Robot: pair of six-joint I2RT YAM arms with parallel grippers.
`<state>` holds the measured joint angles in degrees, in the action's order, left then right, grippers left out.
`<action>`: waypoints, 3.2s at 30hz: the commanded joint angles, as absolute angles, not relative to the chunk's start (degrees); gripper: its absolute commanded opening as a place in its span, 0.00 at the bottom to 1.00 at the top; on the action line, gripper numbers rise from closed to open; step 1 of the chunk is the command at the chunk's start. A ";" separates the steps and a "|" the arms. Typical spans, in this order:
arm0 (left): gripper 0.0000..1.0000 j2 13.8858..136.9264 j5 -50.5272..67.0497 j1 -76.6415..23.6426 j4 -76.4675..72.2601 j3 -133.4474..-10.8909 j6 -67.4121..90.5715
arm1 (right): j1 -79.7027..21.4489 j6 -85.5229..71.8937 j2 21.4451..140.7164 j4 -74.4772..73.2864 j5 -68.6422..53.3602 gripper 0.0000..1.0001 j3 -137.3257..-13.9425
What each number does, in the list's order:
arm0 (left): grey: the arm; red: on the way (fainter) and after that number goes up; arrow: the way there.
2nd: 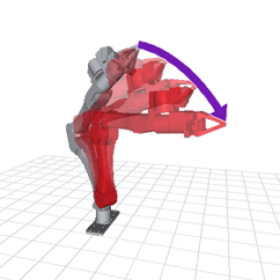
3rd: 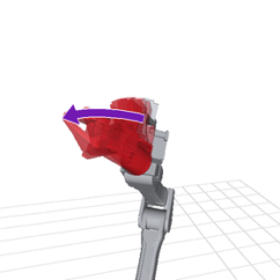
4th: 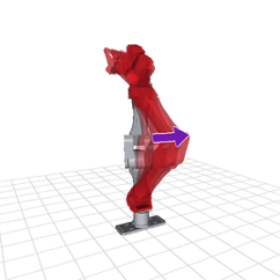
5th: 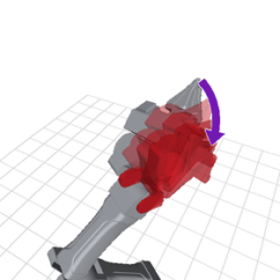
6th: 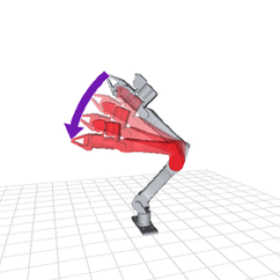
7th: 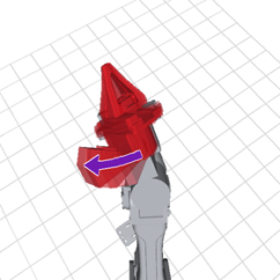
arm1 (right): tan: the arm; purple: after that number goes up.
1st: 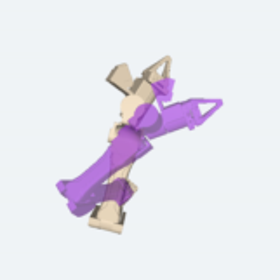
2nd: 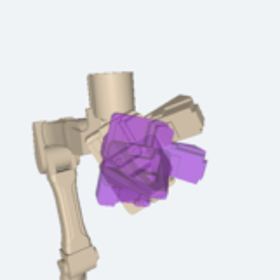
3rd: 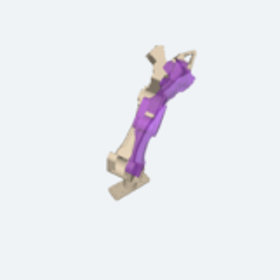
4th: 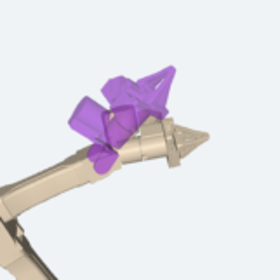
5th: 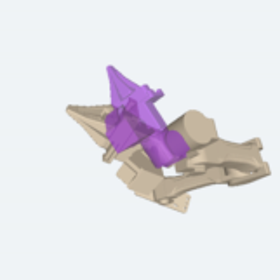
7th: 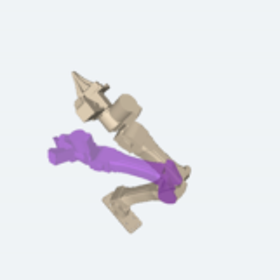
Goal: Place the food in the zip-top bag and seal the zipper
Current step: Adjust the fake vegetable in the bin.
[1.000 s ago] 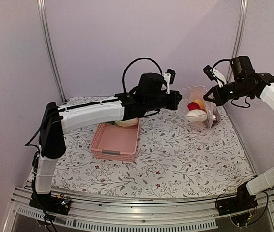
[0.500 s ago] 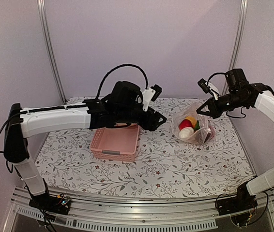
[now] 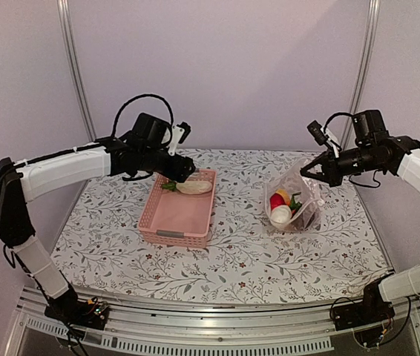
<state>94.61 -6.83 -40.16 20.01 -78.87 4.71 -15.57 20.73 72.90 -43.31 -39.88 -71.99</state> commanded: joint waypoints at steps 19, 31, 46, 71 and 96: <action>0.64 119.49 11.59 -29.26 29.51 -96.47 -7.76 | -15.45 22.77 74.86 -39.32 -47.73 0.00 -70.67; 0.72 128.48 13.44 -27.60 25.04 -99.55 -8.30 | -15.40 23.48 73.10 -41.92 -45.27 0.00 -71.58; 0.69 123.06 13.24 -29.89 25.93 -93.40 -7.09 | -15.47 23.40 71.89 -42.20 -45.50 0.00 -70.58; 0.76 118.54 5.64 -31.04 22.81 -88.98 -7.80 | -15.47 23.19 68.60 -41.66 -45.54 0.00 -68.54; 0.77 133.80 6.03 -30.79 21.58 -101.20 -23.24 | -15.47 22.81 69.45 -41.72 -44.71 0.00 -68.42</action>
